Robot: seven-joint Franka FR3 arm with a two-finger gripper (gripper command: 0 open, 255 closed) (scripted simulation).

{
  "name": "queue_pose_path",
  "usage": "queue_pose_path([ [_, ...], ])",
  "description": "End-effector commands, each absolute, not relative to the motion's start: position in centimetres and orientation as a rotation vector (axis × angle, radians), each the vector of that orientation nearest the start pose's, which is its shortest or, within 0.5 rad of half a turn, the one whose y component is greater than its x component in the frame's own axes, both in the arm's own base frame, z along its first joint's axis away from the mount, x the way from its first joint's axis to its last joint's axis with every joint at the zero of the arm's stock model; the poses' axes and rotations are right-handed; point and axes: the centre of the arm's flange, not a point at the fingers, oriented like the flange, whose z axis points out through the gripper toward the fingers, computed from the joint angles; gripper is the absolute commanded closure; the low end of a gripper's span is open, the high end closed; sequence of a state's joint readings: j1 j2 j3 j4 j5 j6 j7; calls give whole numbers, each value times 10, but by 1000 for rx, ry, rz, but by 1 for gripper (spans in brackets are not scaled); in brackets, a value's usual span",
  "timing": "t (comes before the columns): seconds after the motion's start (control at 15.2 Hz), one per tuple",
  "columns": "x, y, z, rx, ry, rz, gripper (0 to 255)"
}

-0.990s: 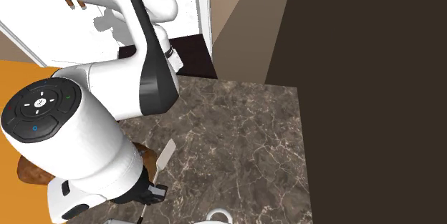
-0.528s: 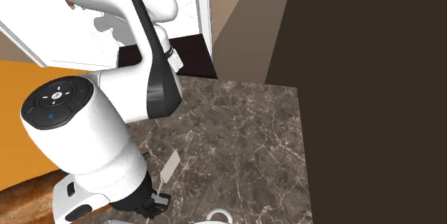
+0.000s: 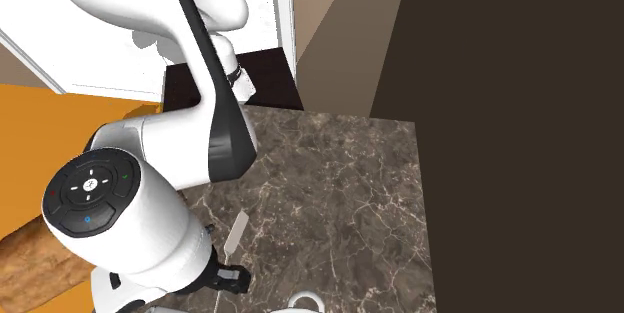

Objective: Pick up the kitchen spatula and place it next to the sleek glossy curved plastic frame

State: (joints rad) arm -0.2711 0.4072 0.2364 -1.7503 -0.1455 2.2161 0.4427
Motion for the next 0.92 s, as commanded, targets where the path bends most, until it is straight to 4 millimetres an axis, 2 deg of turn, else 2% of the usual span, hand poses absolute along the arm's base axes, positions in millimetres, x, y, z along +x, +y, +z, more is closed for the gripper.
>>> queue_pose_path([
  [0.0,658,-42,348,-3086,655,-103,0],
  [0.07,644,-47,350,-3084,656,-103,0],
  [0.33,641,-45,400,-3084,656,-103,0],
  [0.86,641,-45,400,-3084,656,-103,0],
])
